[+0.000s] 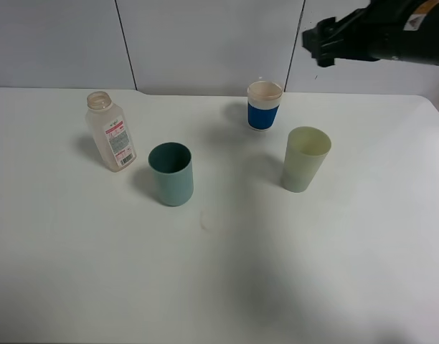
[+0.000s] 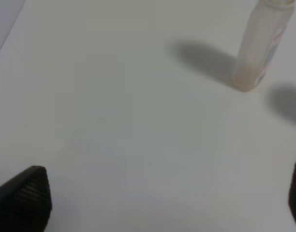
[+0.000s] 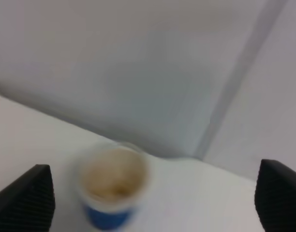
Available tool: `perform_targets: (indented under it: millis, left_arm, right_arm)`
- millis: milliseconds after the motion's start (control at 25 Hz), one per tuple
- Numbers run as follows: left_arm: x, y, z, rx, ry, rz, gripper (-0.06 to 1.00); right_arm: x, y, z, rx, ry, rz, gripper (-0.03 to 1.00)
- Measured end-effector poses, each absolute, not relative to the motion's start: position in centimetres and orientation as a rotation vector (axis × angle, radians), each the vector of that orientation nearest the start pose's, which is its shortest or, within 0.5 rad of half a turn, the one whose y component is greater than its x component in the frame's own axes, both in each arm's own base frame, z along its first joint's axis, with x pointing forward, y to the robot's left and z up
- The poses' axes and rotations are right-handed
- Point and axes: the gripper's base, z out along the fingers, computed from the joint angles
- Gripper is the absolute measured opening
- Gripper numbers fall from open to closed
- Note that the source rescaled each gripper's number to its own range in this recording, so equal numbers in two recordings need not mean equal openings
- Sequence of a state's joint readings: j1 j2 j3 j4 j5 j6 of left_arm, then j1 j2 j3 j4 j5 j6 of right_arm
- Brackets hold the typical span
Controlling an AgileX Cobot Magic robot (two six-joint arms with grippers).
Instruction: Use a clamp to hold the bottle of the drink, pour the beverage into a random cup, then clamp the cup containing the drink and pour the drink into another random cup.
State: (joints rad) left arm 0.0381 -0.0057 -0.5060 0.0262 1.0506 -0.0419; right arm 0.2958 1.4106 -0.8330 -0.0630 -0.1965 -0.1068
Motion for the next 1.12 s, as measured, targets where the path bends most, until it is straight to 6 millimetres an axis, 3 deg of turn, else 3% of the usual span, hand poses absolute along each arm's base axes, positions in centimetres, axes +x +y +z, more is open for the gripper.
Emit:
perform_targets:
  millis: [280, 480, 560, 640, 680, 720, 880, 1120]
  left_arm:
    - [-0.6, 0.2, 28.0, -0.082, 2.021, 0.028, 1.0]
    - [-0.6, 0.2, 28.0, -0.082, 2.021, 0.028, 1.0]
    - [-0.6, 0.2, 28.0, -0.082, 2.021, 0.028, 1.0]
    - [-0.6, 0.2, 28.0, -0.082, 2.021, 0.028, 1.0]
    - [-0.6, 0.2, 28.0, -0.082, 2.021, 0.028, 1.0]
    - [-0.6, 0.2, 28.0, -0.082, 2.021, 0.028, 1.0]
    - [-0.6, 0.2, 28.0, -0.082, 2.021, 0.028, 1.0]
    - [-0.6, 0.2, 28.0, -0.082, 2.021, 0.028, 1.0]
  right_arm:
    - [28.9, 1.2, 29.5, -0.195, 1.959, -0.077, 0.44]
    - [25.3, -3.0, 32.7, -0.034, 1.951, -0.19, 0.44]
    - [22.6, -4.5, 34.4, 0.043, 1.933, -0.247, 0.44]
    - [20.5, -4.8, 35.5, 0.08, 1.932, -0.268, 0.44]
    - [18.3, -4.5, 36.6, 0.105, 1.916, -0.264, 0.44]
    - [18.3, -4.5, 36.6, 0.105, 1.916, -0.264, 0.44]
    - [14.5, -3.4, 38.0, 0.143, 1.88, -0.206, 0.44]
    - [8.8, -1.9, 39.3, 0.129, 1.81, -0.198, 0.58]
